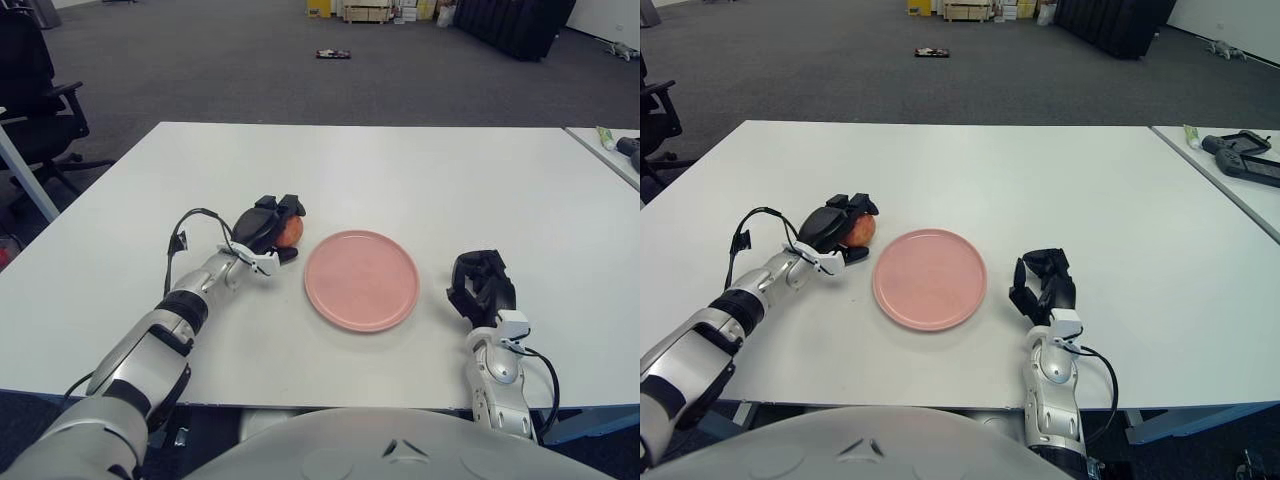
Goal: Put the apple into the plate.
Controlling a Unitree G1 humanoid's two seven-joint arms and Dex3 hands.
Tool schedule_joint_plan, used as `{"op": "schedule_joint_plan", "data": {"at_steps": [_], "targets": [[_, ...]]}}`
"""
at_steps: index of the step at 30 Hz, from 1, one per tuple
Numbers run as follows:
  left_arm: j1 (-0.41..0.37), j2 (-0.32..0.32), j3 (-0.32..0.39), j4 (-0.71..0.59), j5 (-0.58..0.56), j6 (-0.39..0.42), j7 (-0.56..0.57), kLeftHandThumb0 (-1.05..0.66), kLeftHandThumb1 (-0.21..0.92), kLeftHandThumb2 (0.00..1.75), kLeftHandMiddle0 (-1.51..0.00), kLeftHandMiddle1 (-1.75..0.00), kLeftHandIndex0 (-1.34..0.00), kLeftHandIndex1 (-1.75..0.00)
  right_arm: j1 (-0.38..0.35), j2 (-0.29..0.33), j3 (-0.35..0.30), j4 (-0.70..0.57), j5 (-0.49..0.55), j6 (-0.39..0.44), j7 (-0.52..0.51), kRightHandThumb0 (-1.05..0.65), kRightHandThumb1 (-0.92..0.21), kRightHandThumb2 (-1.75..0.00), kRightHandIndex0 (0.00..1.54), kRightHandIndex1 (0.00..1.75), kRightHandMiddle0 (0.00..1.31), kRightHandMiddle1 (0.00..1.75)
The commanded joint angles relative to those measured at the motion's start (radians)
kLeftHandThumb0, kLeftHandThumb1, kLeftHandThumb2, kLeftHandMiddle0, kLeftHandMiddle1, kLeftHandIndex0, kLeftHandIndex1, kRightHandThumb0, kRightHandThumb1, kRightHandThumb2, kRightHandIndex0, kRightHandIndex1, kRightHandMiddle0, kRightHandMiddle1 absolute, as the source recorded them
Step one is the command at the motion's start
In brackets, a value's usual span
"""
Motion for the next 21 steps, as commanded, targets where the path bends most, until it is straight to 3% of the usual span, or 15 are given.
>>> {"op": "schedule_joint_plan", "data": {"at_steps": [1, 21], "targets": [[0.068, -0.018, -0.023, 0.052, 0.009, 0.003, -0.049, -0.52, 0.19, 1.46, -1.29, -1.75, -0.71, -1.75, -0.008, 0.009, -0.004, -0.021, 0.016, -0.001, -0.005, -0.38, -0.69, -0.84, 0.55, 1.23, 0.33, 1.75], [0.088, -0.017, 0.004, 0.047, -0.055, -0.019, -0.081, -0.5, 0.23, 1.42, -1.31, -1.75, -0.67, -1.75, -0.01, 0.007, -0.006, -0.033, 0.017, 0.013, -0.01, -0.39, -0.66, -0.89, 0.55, 1.25, 0.35, 1.75]]}}
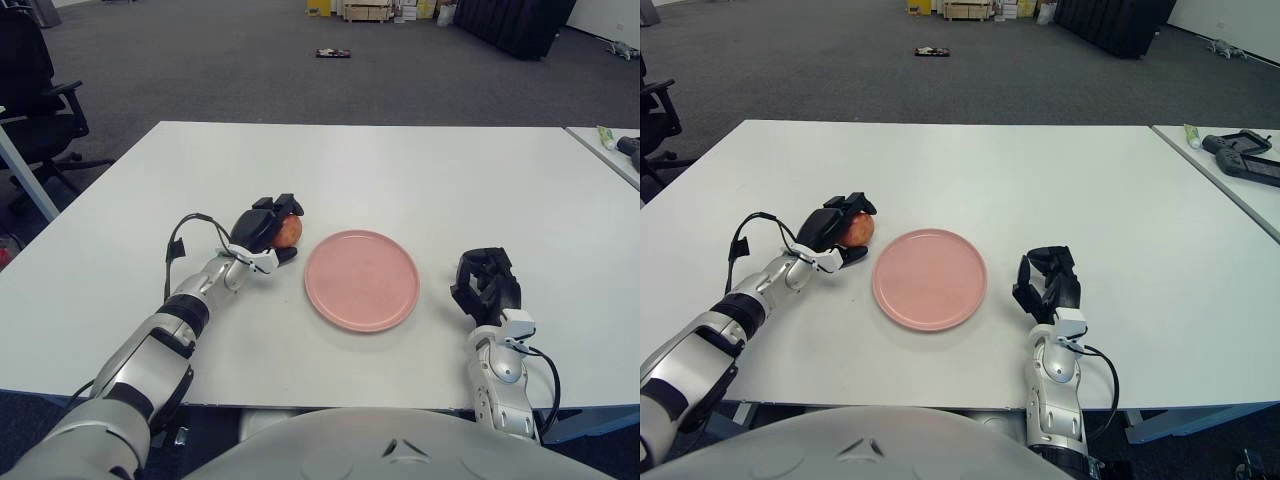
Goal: Put the apple into the plate.
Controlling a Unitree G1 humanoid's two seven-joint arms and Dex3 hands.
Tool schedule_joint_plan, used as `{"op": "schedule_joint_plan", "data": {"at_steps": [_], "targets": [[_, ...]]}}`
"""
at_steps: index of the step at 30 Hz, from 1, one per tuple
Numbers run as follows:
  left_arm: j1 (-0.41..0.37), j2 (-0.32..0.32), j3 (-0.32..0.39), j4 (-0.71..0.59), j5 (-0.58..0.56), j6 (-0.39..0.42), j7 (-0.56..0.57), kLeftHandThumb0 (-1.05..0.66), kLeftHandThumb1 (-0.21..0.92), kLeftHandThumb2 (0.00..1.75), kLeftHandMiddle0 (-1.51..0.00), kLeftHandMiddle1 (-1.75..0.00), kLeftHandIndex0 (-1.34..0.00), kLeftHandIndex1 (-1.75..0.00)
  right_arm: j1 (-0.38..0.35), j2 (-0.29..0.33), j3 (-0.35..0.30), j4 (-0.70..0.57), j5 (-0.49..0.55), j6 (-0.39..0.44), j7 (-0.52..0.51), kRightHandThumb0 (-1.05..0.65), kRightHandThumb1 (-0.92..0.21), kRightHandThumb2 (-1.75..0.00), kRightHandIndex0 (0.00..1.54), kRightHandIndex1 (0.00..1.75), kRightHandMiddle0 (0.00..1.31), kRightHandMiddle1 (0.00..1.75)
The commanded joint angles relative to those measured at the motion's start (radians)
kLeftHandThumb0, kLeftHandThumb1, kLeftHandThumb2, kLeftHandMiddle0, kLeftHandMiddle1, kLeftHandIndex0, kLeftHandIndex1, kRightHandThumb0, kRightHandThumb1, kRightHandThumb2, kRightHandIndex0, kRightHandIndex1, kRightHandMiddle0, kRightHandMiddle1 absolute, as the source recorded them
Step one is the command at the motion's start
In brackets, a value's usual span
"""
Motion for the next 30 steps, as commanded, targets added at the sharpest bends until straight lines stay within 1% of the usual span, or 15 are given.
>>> {"op": "schedule_joint_plan", "data": {"at_steps": [1, 20, 30], "targets": [[0.069, -0.008, -0.024, 0.041, 0.015, 0.007, -0.068, -0.5, 0.23, 1.42, -1.31, -1.75, -0.67, -1.75, -0.01, 0.001, -0.001, -0.013, 0.004, 0.009, -0.002, -0.39, -0.66, -0.89, 0.55, 1.25, 0.35, 1.75], [0.075, -0.001, -0.013, 0.033, 0.01, -0.012, -0.05, -0.5, 0.23, 1.42, -1.31, -1.75, -0.67, -1.75, -0.012, -0.002, -0.004, -0.01, 0.003, 0.009, -0.008, -0.38, -0.69, -0.85, 0.54, 1.25, 0.33, 1.75], [0.092, 0.013, 0.018, -0.022, -0.018, -0.019, -0.078, -0.5, 0.23, 1.42, -1.31, -1.75, -0.68, -1.75, -0.01, 0.008, -0.004, -0.018, 0.004, 0.015, -0.016, -0.38, -0.67, -0.87, 0.54, 1.27, 0.35, 1.75]]}}
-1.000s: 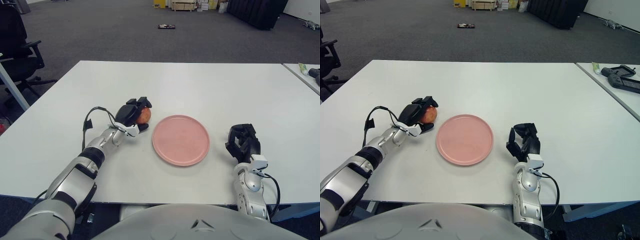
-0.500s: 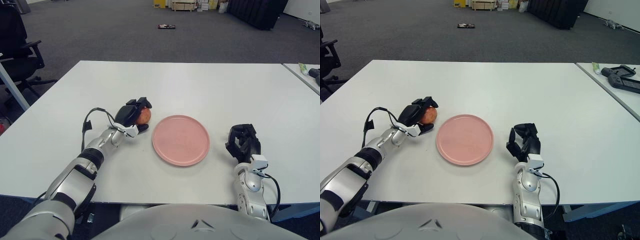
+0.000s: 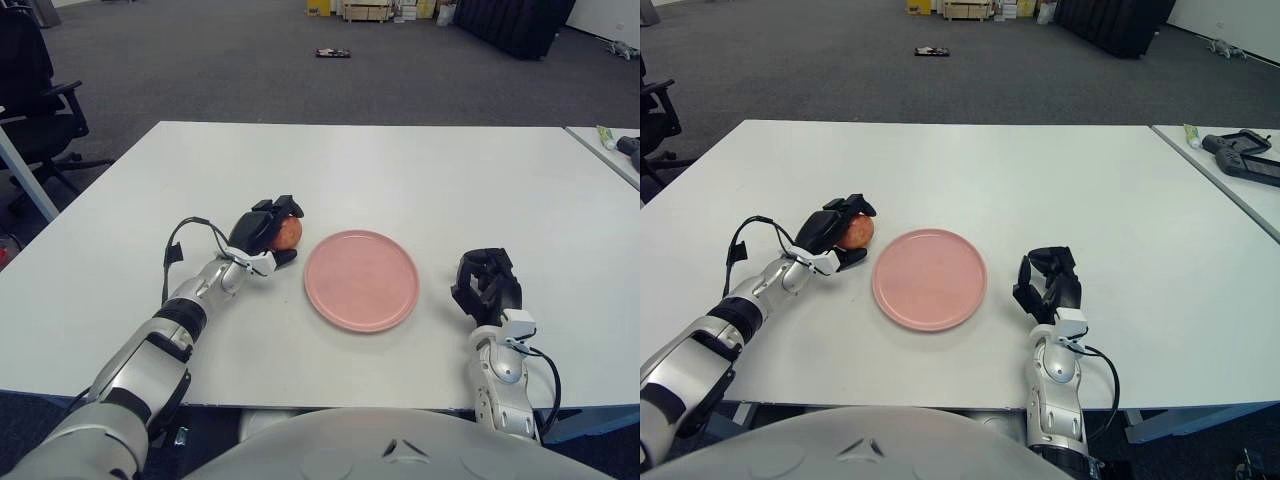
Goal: Put the apple into the plate.
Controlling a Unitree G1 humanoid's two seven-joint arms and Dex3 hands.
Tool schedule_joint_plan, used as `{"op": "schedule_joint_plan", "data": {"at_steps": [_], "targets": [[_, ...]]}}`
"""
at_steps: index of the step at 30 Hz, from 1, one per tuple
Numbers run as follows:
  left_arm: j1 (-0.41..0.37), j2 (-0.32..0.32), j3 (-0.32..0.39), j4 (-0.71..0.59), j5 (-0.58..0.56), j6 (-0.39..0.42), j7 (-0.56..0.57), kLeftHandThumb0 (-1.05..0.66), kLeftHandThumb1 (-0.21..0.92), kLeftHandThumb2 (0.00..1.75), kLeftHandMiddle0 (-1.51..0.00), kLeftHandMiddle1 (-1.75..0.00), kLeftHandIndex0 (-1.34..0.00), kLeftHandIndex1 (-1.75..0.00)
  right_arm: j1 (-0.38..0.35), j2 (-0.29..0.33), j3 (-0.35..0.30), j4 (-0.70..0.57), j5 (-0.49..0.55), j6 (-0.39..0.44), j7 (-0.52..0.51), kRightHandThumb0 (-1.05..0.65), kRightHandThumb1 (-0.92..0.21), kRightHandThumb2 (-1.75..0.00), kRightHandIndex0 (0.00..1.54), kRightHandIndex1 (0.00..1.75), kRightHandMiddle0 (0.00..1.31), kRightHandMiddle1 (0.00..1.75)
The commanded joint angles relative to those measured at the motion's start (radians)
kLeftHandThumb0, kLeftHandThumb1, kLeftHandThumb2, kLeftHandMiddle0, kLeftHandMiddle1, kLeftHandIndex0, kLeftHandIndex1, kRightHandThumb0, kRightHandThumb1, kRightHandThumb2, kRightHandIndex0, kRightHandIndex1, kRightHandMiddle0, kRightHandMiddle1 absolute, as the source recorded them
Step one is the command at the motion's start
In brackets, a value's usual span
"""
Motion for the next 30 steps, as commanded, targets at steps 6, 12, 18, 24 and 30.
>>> {"op": "schedule_joint_plan", "data": {"at_steps": [6, 12, 18, 24, 30], "targets": [[0.079, 0.014, 0.016, -0.043, -0.015, 0.007, -0.079, -0.5, 0.23, 1.42, -1.31, -1.75, -0.68, -1.75, -0.008, 0.007, 0.0, -0.022, 0.004, 0.017, -0.007, -0.38, -0.66, -0.88, 0.55, 1.28, 0.35, 1.75], [0.121, 0.041, 0.059, -0.204, -0.039, 0.006, -0.116, -0.5, 0.22, 1.43, -1.3, -1.75, -0.68, -1.75, -0.005, 0.012, 0.0, -0.028, 0.004, 0.022, -0.012, -0.38, -0.66, -0.89, 0.55, 1.29, 0.35, 1.75], [0.216, 0.071, 0.118, -0.52, -0.051, 0.061, -0.191, -0.51, 0.21, 1.45, -1.3, -1.75, -0.69, -1.75, -0.004, 0.007, 0.002, -0.031, -0.007, 0.029, -0.019, -0.38, -0.66, -0.89, 0.55, 1.29, 0.35, 1.75], [0.262, 0.074, 0.15, -0.668, -0.025, 0.072, -0.202, -0.51, 0.2, 1.46, -1.3, -1.75, -0.7, -1.75, -0.002, 0.005, 0.007, -0.027, -0.011, 0.024, -0.017, -0.38, -0.66, -0.88, 0.55, 1.3, 0.35, 1.75], [0.306, 0.063, 0.172, -0.805, -0.019, 0.057, -0.22, -0.52, 0.19, 1.48, -1.31, -1.75, -0.71, -1.75, -0.006, 0.002, 0.011, -0.018, -0.011, 0.017, -0.012, -0.38, -0.67, -0.87, 0.54, 1.3, 0.34, 1.75]]}}
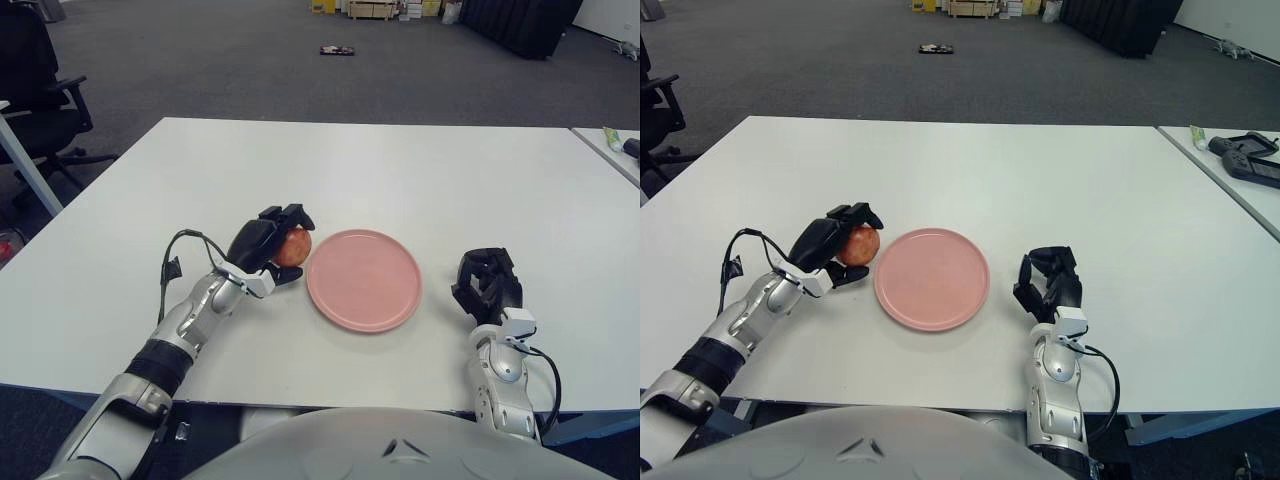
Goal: Put the apple into the plate.
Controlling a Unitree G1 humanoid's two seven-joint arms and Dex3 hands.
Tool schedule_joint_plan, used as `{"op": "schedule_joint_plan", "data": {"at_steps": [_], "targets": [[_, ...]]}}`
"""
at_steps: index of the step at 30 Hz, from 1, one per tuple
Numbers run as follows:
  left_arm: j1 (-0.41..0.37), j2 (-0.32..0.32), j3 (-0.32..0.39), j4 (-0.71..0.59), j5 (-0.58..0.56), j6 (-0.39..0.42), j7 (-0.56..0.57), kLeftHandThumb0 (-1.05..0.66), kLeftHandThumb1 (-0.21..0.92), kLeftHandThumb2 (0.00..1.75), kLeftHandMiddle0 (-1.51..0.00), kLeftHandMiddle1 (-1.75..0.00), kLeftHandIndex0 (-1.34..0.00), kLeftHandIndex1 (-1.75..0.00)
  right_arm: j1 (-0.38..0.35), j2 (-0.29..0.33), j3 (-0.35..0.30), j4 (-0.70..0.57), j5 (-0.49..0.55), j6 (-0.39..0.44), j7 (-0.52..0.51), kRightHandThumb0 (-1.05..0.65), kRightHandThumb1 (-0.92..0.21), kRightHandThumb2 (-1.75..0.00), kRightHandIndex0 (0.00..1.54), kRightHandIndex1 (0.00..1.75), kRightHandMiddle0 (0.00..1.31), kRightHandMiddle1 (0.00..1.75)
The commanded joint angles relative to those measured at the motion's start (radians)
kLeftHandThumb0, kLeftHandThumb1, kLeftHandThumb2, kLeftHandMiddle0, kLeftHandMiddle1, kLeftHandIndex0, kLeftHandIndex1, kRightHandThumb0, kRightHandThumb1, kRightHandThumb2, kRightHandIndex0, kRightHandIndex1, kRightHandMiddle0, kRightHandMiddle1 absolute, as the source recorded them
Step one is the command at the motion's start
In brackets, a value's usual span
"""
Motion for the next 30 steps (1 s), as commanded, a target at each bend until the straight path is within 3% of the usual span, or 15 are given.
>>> {"op": "schedule_joint_plan", "data": {"at_steps": [1, 9, 30], "targets": [[0.006, -0.002, 0.024, -0.076, 0.003, -0.013, -0.008, -0.52, 0.18, 1.48, -1.32, -1.75, -0.72, -1.75, -0.008, 0.001, 0.002, -0.001, -0.003, -0.004, 0.001, -0.38, -0.67, -0.87, 0.54, 1.3, 0.34, 1.75], [0.052, -0.026, 0.006, -0.212, 0.052, -0.069, 0.002, -0.52, 0.19, 1.47, -1.32, -1.75, -0.71, -1.75, -0.015, -0.003, 0.004, 0.018, -0.003, -0.014, 0.006, -0.38, -0.67, -0.88, 0.54, 1.3, 0.35, 1.75], [0.059, -0.007, -0.071, -0.277, 0.14, -0.264, -0.101, -0.52, 0.19, 1.47, -1.27, -1.75, -0.71, -1.75, -0.012, -0.002, 0.004, 0.019, -0.009, -0.018, -0.001, -0.39, -0.65, -0.9, 0.54, 1.3, 0.36, 1.75]]}}
